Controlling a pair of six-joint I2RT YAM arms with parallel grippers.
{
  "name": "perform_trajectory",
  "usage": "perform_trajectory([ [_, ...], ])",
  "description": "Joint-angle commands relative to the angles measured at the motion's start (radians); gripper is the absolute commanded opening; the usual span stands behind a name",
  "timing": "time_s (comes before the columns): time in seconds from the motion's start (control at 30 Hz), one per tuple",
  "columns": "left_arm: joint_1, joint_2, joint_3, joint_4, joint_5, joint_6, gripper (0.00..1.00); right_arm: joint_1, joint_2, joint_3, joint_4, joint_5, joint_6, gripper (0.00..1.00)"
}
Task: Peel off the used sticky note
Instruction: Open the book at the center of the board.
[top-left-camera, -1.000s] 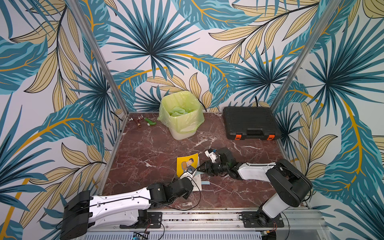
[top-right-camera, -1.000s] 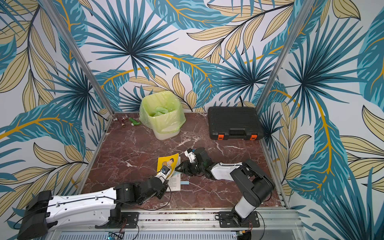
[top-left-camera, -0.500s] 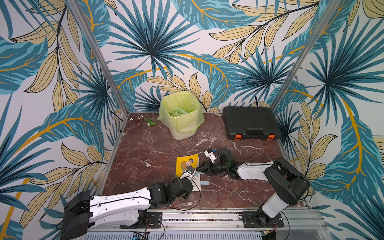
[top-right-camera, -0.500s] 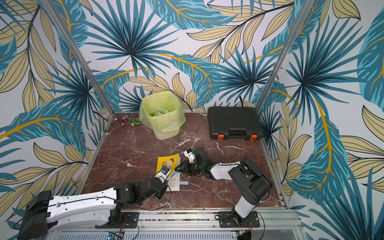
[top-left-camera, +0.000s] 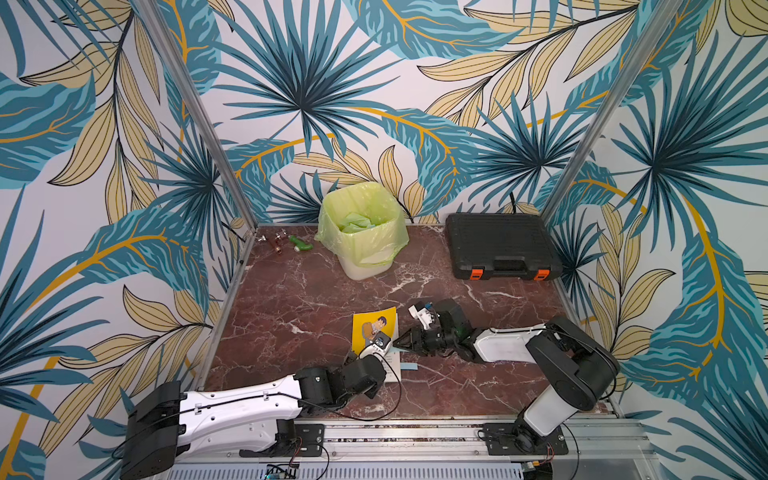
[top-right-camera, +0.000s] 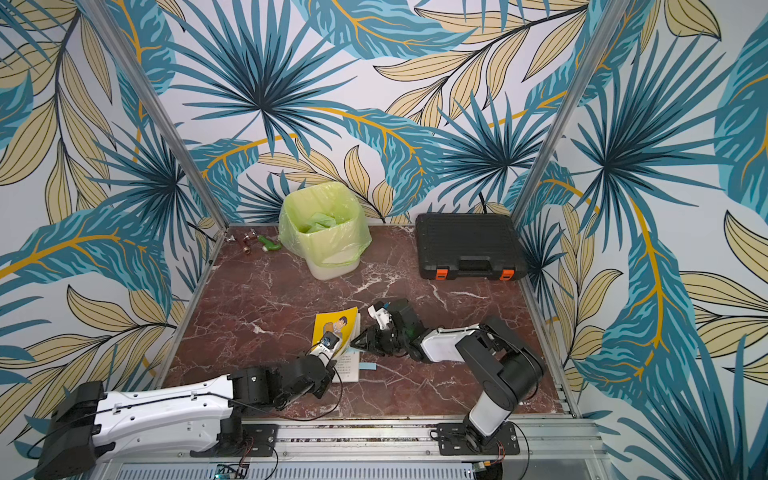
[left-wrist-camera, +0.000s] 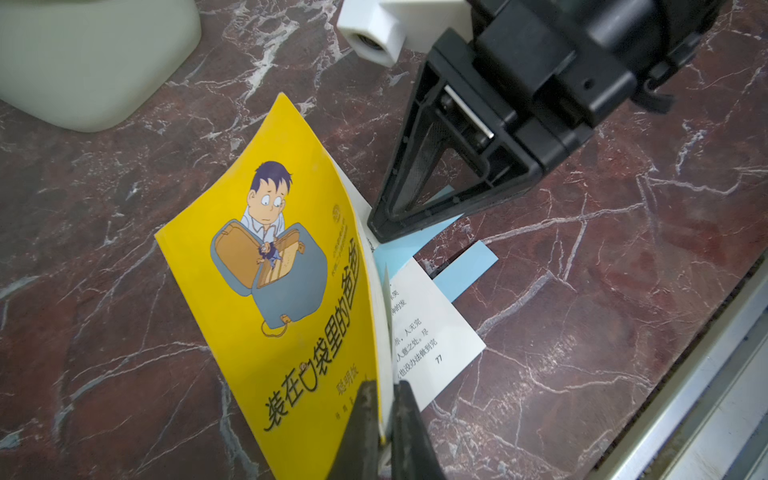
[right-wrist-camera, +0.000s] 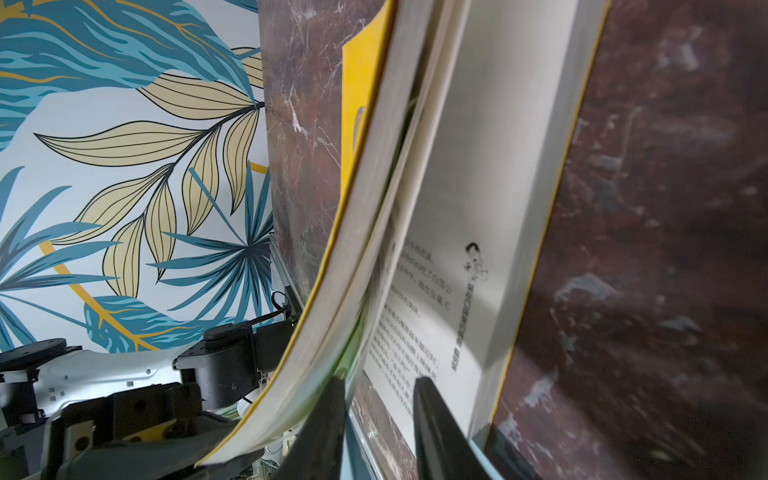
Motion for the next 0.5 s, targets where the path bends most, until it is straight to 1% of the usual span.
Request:
perform_trajectory([
  [0.0, 0.008, -0.004, -0.001, 0.017, -0.025, 0.003, 0.0, 0.011, 0.035, 0.01, 0.027, 0.004, 0.01, 0.31],
  [0.3, 0.008, -0.003, -0.003, 0.02, -0.02, 0.001, 0.0, 0.02, 0.087, 0.061, 0.052, 0.01, 0.031, 0.32],
  [0.47, 0.008, -0.005, 0.001, 0.021, -0.006, 0.006, 0.01, 0.028, 0.118, 0.089, 0.061, 0.01, 0.04, 0.38],
])
